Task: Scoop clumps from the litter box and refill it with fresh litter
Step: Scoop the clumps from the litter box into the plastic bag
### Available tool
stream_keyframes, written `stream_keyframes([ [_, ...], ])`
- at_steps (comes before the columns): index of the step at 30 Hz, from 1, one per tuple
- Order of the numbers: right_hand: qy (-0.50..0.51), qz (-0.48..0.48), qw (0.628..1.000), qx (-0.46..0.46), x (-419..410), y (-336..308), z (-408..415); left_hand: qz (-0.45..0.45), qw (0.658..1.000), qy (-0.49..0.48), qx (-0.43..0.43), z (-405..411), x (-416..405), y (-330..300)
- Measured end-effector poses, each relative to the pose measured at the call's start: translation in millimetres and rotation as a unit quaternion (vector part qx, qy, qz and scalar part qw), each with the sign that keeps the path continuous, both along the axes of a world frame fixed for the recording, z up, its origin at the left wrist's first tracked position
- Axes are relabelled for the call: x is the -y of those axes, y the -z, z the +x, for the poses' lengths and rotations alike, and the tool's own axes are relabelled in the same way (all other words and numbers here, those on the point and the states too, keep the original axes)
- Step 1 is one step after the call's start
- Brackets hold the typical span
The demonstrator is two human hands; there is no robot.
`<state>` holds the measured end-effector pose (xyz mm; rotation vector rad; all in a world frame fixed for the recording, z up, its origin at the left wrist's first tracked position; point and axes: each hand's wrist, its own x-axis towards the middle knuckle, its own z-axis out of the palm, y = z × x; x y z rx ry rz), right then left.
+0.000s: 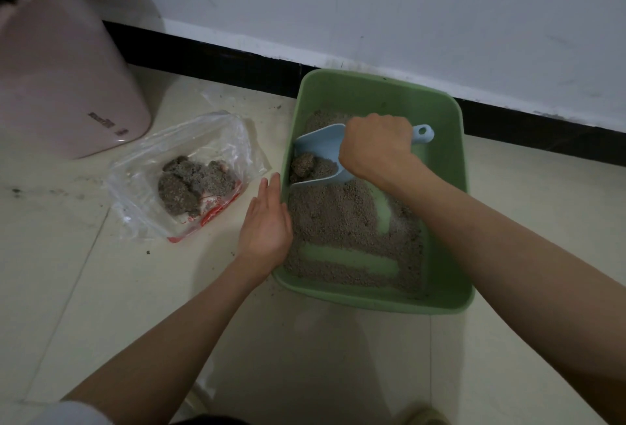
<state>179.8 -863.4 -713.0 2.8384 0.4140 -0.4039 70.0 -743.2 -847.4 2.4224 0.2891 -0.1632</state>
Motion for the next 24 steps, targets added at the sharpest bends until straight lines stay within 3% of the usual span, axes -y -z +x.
stream_keyframes([
  [20, -0.038, -0.047, 0.998, 0.020, -34, 6, -5, 0.003, 1.000, 0.001, 0.000, 0, 0, 3],
  [24, -0.029, -0.015, 0.999, 0.018, -22, 10, -2, 0.004, 1.000, 0.000, 0.000, 0, 0, 1],
])
